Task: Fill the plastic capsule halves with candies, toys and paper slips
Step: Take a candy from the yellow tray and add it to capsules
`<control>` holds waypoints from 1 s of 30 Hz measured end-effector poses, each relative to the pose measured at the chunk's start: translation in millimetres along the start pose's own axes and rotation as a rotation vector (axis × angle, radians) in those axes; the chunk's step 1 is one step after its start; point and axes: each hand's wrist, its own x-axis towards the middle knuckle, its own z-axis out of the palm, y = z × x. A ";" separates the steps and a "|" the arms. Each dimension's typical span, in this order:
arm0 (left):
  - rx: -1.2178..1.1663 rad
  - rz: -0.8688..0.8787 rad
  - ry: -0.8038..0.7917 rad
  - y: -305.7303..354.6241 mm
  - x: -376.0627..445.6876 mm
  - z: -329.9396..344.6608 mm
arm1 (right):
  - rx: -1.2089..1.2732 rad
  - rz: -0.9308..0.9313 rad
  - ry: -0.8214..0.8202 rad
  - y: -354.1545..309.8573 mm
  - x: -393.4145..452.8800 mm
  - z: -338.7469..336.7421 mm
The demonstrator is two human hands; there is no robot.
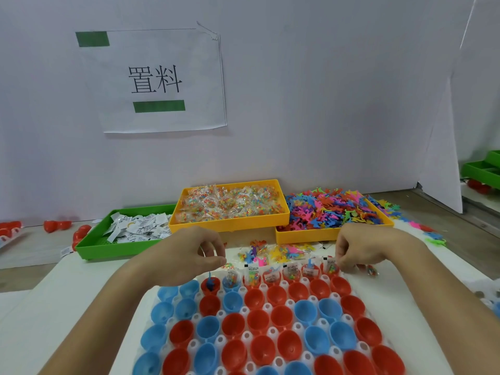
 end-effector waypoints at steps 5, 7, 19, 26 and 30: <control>-0.006 0.004 0.006 -0.7 0.5 0.0 | 0.006 0.083 0.049 4.7 -9.4 -7.7; -0.011 0.009 0.008 -0.9 0.5 -0.2 | 0.023 0.162 0.066 9.9 -14.6 -13.6; -0.019 -0.008 0.012 -1.0 -0.2 -2.0 | -0.001 0.360 -0.060 14.8 -17.8 -16.7; 0.003 0.012 0.023 3.2 -0.8 -2.3 | 0.075 0.117 0.119 5.5 -29.3 -35.1; -0.005 0.036 0.043 6.5 -1.0 -2.9 | 0.232 -0.136 0.215 -8.6 -34.8 -34.7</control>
